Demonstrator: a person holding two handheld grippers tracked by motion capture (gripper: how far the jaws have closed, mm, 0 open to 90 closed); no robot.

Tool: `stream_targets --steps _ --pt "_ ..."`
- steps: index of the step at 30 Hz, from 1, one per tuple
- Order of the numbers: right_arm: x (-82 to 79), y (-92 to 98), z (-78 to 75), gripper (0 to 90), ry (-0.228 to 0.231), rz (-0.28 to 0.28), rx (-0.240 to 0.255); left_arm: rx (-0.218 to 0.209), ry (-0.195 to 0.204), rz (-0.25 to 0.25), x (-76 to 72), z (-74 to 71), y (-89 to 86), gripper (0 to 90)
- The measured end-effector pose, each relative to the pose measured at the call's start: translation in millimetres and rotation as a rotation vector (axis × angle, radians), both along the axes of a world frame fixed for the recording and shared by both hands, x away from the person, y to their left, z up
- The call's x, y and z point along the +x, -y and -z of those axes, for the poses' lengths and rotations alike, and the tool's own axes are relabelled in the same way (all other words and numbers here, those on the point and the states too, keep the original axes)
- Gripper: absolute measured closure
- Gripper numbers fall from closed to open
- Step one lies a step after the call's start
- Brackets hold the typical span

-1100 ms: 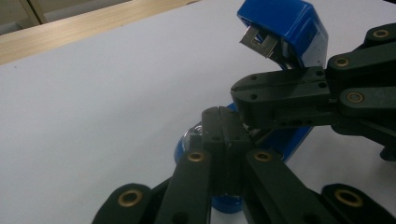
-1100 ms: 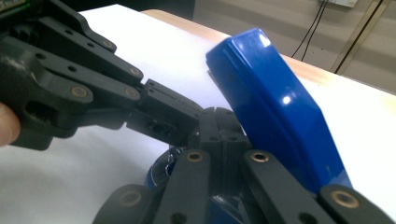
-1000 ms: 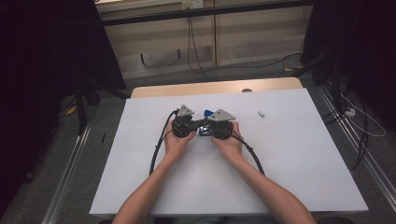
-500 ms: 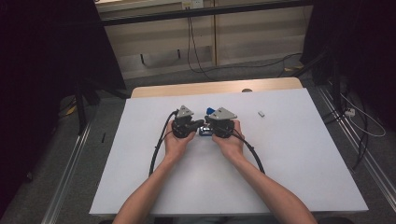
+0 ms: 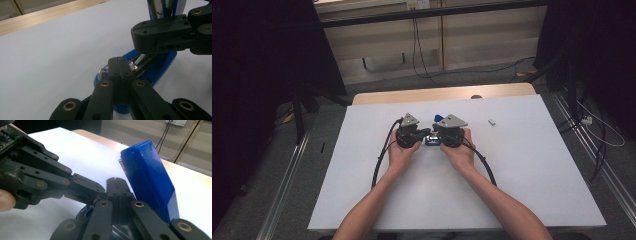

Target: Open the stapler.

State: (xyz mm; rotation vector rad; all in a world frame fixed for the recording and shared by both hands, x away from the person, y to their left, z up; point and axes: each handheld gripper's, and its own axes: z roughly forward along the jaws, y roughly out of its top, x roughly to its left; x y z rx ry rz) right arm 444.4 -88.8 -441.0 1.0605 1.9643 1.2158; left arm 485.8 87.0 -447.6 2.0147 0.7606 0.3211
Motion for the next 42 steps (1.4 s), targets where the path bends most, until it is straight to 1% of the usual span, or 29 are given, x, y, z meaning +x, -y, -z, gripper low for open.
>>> stream_targets --steps 3,6,7,12,14,16,21,25,28,33,38,42 --pt "-0.4 1.3 -1.4 90.0 0.005 0.007 -0.004 -0.002 -0.002 -0.001 0.1 0.1 -0.2 90.0" --pt "0.0 4.0 -3.0 90.0 0.011 0.012 0.002 0.0 0.001 0.0 0.0 0.1 -0.3 90.0" --pt "-0.2 4.3 -3.3 90.0 0.007 0.012 0.003 0.0 0.0 0.0 0.0 0.1 -0.3 90.0" --pt "-1.0 6.7 -4.6 90.0 0.021 0.023 -0.003 -0.002 -0.002 -0.001 0.0 0.2 -0.7 90.0" --pt "-1.7 8.1 -5.5 90.0 0.027 0.033 0.002 -0.012 -0.007 -0.002 0.0 0.6 -0.8 90.0" --pt "-2.0 9.7 -6.7 90.0 0.022 0.036 0.002 -0.011 -0.007 -0.002 0.0 0.5 -0.7 90.0" --pt "-2.3 14.0 -8.3 90.0 0.038 0.05 -0.002 -0.009 -0.005 -0.002 0.0 0.5 -0.8 90.0" --pt "-3.4 17.9 -9.4 90.0 0.038 0.06 0.005 -0.006 -0.002 0.0 0.2 0.4 -0.8 90.0" --pt "-3.7 20.5 -9.8 90.0 0.041 0.06 0.009 -0.003 -0.001 -0.001 0.0 0.2 -0.7 90.0" --pt "-4.3 23.2 -10.4 90.0 0.048 0.059 0.0 0.001 0.004 0.0 -0.2 0.1 -0.5 90.0" --pt "-4.4 24.8 -11.0 90.0 0.042 0.053 0.001 0.003 0.007 0.001 -0.5 0.1 -0.2 90.0" --pt "-4.7 25.3 -10.9 90.0 0.046 0.056 0.001 0.002 0.007 0.001 -0.6 0.2 -0.3 90.0"
